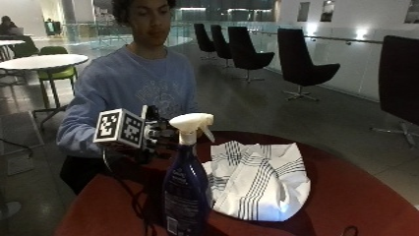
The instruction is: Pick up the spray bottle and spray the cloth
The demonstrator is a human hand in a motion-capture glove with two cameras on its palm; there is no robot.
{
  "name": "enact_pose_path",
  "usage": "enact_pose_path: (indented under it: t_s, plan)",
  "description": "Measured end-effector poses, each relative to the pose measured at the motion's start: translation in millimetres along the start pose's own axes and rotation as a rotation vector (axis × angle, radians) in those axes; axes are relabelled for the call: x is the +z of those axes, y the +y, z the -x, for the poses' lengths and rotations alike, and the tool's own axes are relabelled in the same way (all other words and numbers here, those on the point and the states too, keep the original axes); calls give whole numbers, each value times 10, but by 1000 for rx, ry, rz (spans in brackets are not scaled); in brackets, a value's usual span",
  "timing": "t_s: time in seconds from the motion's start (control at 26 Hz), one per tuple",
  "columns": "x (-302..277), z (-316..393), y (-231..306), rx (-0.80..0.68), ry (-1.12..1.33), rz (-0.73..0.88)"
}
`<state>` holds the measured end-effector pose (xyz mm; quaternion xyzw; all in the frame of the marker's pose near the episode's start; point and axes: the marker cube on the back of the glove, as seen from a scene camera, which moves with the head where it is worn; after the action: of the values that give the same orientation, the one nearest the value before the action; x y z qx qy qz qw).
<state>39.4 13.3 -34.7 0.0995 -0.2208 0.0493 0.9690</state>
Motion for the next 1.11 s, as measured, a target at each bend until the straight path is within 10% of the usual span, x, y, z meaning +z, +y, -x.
enact_pose_path:
  t_s: [0.35,1.11]
  plan:
    - [-639,-299,78,128,-344,-251]
    - [-906,-1165,-972,356,-140,-504]
